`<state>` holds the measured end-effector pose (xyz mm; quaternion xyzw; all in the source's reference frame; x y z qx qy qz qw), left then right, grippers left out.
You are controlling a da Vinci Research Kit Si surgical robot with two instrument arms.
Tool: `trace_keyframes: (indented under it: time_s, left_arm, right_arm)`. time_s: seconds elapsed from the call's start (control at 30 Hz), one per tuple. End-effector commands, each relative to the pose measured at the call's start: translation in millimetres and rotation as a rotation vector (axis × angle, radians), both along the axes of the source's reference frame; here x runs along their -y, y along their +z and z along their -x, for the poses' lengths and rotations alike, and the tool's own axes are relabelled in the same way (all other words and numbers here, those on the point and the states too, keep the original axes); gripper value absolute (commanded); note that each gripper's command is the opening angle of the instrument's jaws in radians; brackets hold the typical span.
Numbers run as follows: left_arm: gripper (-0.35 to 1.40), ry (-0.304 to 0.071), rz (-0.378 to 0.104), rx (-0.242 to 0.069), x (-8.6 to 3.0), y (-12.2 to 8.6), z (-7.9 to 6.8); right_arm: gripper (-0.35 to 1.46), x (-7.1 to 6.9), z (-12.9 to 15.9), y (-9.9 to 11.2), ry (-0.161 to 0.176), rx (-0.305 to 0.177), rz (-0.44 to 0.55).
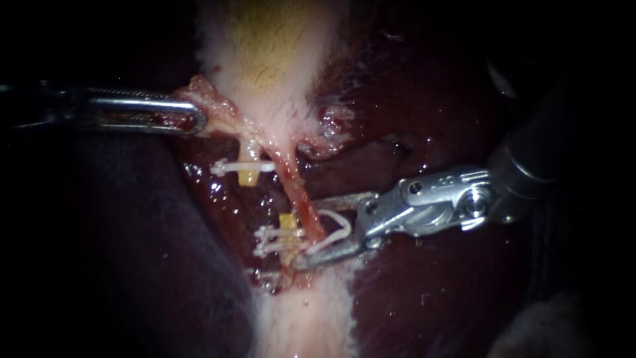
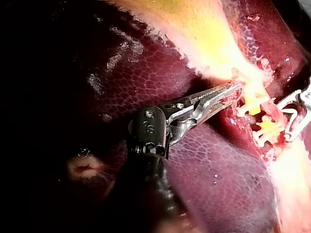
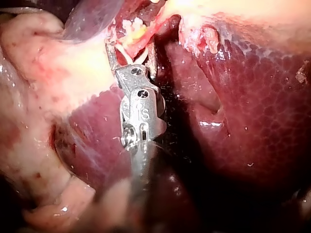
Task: Clipping first clip right tube
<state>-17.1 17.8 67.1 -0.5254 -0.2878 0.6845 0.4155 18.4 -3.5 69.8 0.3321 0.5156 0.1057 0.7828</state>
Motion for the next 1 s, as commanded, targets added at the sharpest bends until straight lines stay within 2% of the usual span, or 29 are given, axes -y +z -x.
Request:
trace_keyframes:
  time_s: [0.03, 0.27, 0.4, 0.53, 0.7, 1.0]
  left_arm:
    - [-0.35, 0.000, 0.000, 0.000, 0.0, 0.0, 0.0]
    - [-0.35, 0.000, 0.000, 0.000, -0.1, 0.2, -0.1]
    - [-0.35, 0.001, 0.000, 0.000, -0.2, 0.4, -0.2]
    - [-0.35, 0.001, 0.000, 0.001, -0.2, 0.4, -0.2]
    - [-0.35, 0.001, 0.000, 0.001, -0.3, 0.5, -0.3]
    - [-0.35, 0.002, -0.001, 0.001, -0.5, 0.7, -0.5]
  right_arm:
    - [0.48, 0.1, -0.2, -0.1, -0.001, -0.001, -0.006]
    - [0.47, 0.6, -0.8, -0.7, 0.017, -0.035, -0.041]
    - [0.47, 1.0, -0.6, -1.1, 0.012, -0.033, -0.052]
    - [0.47, 1.4, -0.3, -1.5, 0.002, -0.036, -0.064]
    - [0.46, 2.1, 0.2, -2.3, -0.028, -0.047, -0.076]
    - [0.45, 3.7, 0.1, -4.6, -0.046, -0.114, -0.117]
